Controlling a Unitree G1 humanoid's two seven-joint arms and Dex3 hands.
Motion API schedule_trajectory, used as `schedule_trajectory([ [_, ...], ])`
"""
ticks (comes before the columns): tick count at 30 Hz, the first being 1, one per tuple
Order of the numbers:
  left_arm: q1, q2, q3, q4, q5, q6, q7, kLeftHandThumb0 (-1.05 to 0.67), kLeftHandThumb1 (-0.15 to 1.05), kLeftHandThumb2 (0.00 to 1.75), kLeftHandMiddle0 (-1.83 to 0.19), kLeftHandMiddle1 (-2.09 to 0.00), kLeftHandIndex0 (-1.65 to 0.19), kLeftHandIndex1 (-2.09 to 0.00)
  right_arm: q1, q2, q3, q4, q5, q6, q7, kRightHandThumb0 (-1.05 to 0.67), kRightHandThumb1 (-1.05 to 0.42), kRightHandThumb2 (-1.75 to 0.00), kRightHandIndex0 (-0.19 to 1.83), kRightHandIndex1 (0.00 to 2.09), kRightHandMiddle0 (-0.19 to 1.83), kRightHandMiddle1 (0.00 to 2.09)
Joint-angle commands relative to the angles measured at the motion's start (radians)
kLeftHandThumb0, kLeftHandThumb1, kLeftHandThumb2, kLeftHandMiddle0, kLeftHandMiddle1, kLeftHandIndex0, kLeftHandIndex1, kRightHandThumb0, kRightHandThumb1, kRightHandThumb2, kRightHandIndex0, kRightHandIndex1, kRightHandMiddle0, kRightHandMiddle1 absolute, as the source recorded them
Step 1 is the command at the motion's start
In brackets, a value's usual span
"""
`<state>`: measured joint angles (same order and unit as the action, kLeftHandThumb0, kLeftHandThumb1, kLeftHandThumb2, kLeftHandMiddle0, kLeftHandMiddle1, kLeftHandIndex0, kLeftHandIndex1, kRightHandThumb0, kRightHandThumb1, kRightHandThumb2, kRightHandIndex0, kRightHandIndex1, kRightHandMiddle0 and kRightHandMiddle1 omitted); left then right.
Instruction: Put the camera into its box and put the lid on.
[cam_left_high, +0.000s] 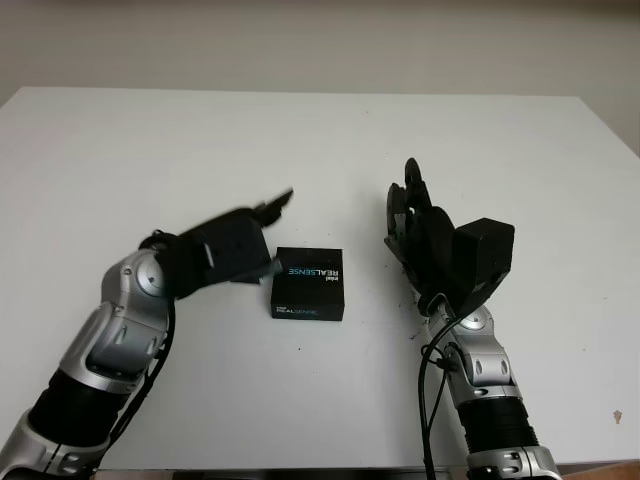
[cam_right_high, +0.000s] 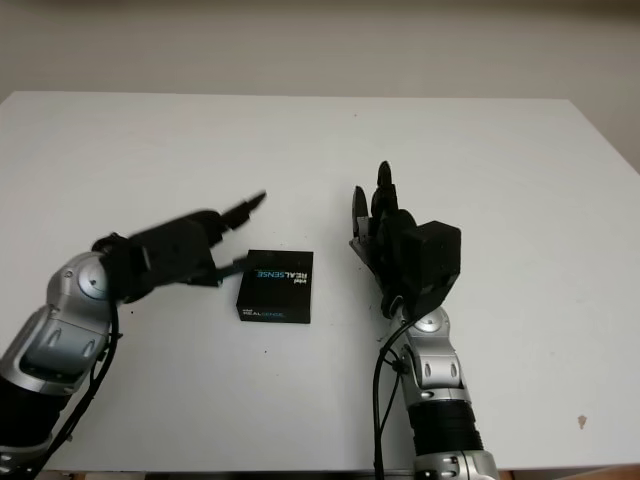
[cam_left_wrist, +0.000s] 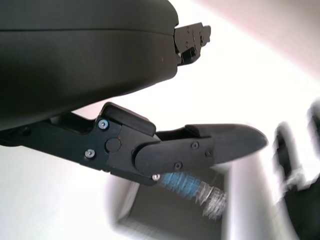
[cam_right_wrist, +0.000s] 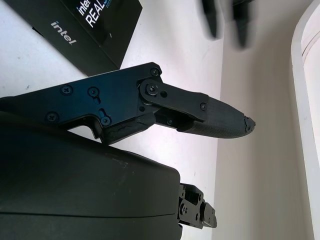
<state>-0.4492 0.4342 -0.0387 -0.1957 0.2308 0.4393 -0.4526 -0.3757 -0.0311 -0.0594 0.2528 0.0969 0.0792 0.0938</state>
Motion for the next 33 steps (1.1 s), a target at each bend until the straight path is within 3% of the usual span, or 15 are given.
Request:
schedule_trajectory([
  [1, -0.018, -0.02, 0.077, 0.029, -0.047, -0.042, 0.051, -0.79, 1.05, 0.65, 0.19, 0.0, 0.19, 0.0, -0.028, -0.007, -0.012, -0.012, 0.011, 0.0, 0.001, -0.73, -1.05, -0.66, -0.19, 0.0, -0.19, 0.0],
  [7, 0.001, -0.109, 0.21, 0.079, -0.193, -0.127, 0.191, -0.76, 1.05, 0.66, 0.19, 0.0, 0.19, 0.0, -0.042, -0.014, -0.018, 0.003, 0.018, -0.003, 0.015, -0.74, -1.05, -0.66, -0.19, 0.0, -0.19, 0.0],
  [12, 0.056, -0.122, 0.259, 0.146, -0.248, -0.186, 0.243, -0.82, 1.05, 0.62, 0.19, 0.0, 0.19, 0.0, -0.047, -0.017, -0.025, 0.001, 0.022, 0.009, 0.02, -0.75, -1.05, -0.67, -0.19, 0.0, -0.19, 0.0],
  [14, 0.09, -0.146, 0.266, 0.177, -0.27, -0.239, 0.258, -0.82, 1.05, 0.56, 0.19, 0.0, 0.19, 0.0, -0.048, -0.018, -0.028, -0.002, 0.024, 0.02, 0.02, -0.75, -1.05, -0.67, -0.19, 0.0, -0.19, 0.0],
  [19, 0.183, -0.191, 0.246, 0.198, -0.295, -0.352, 0.27, -0.74, 1.05, 0.68, 0.19, 0.0, 0.19, 0.0, -0.049, -0.018, -0.033, 0.002, 0.031, 0.025, 0.025, -0.75, -1.05, -0.67, -0.19, 0.0, -0.19, 0.0],
  [23, 0.232, -0.234, 0.245, 0.22, -0.324, -0.465, 0.273, -0.76, 1.05, 0.69, 0.19, 0.0, 0.19, 0.0, -0.048, -0.017, -0.031, -0.001, 0.029, 0.03, 0.018, -0.75, -1.05, -0.68, -0.19, 0.0, -0.19, 0.0],
  [27, 0.25, -0.285, 0.262, 0.203, -0.384, -0.476, 0.303, -0.77, 1.05, 0.61, 0.19, 0.0, 0.19, 0.0, -0.05, -0.017, -0.029, 0.005, 0.024, 0.026, 0.011, -0.75, -1.05, -0.68, -0.19, 0.0, -0.19, 0.0],
  [33, 0.264, -0.322, 0.261, 0.185, -0.409, -0.495, 0.347, -0.77, 1.05, 0.64, 0.19, 0.0, 0.19, 0.0, -0.055, -0.022, -0.026, 0.01, 0.025, 0.016, 0.024, -0.76, -1.05, -0.69, -0.19, 0.0, -0.19, 0.0],
])
